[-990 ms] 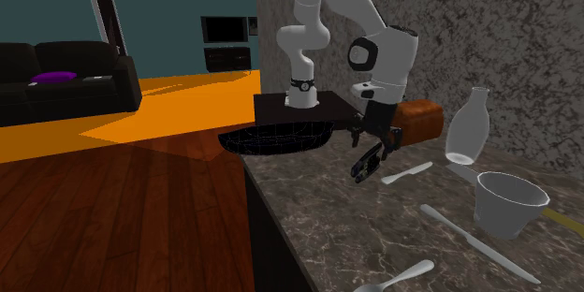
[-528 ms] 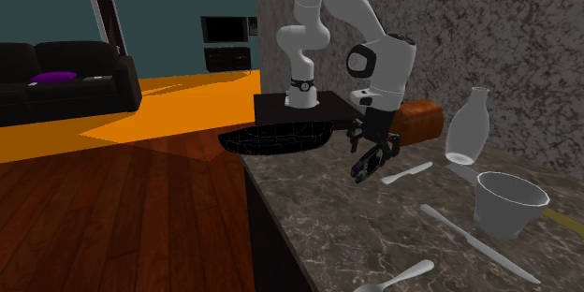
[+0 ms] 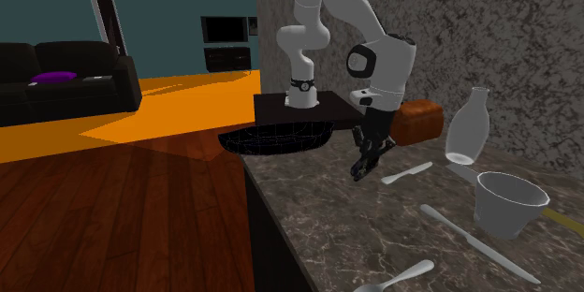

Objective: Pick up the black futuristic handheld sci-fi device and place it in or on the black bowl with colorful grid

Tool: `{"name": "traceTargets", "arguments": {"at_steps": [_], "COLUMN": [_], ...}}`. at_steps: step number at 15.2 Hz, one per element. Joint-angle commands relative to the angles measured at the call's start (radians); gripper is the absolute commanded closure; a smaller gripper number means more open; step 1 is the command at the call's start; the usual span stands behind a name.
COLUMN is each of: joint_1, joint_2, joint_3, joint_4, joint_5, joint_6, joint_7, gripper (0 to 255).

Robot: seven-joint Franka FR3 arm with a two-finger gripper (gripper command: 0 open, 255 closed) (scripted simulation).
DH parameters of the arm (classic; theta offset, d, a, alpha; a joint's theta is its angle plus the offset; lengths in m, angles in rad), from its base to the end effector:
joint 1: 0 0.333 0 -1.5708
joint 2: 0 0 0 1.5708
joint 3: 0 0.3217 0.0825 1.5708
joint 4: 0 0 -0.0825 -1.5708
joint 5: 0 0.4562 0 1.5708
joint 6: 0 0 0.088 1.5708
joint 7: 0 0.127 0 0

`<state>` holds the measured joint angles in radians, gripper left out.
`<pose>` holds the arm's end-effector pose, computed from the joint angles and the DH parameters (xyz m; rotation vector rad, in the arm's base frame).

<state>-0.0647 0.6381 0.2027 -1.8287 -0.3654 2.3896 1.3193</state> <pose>0.6834 0.0864 0.1125 2.6886 -1.3688 0.0618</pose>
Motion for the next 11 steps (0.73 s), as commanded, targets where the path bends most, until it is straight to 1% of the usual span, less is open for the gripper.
{"name": "traceTargets", "arguments": {"at_steps": [1, 5, 11], "joint_1": [0.000, 0.000, -0.011], "joint_2": [0.000, 0.000, -0.060], "joint_3": [0.000, 0.000, 0.016], "joint_4": [0.000, 0.000, -0.007], "joint_5": [0.000, 0.000, 0.022], "joint_6": [0.000, 0.000, -0.051], "joint_7": [0.000, 0.000, -0.019], "gripper": [255, 255, 255]}}
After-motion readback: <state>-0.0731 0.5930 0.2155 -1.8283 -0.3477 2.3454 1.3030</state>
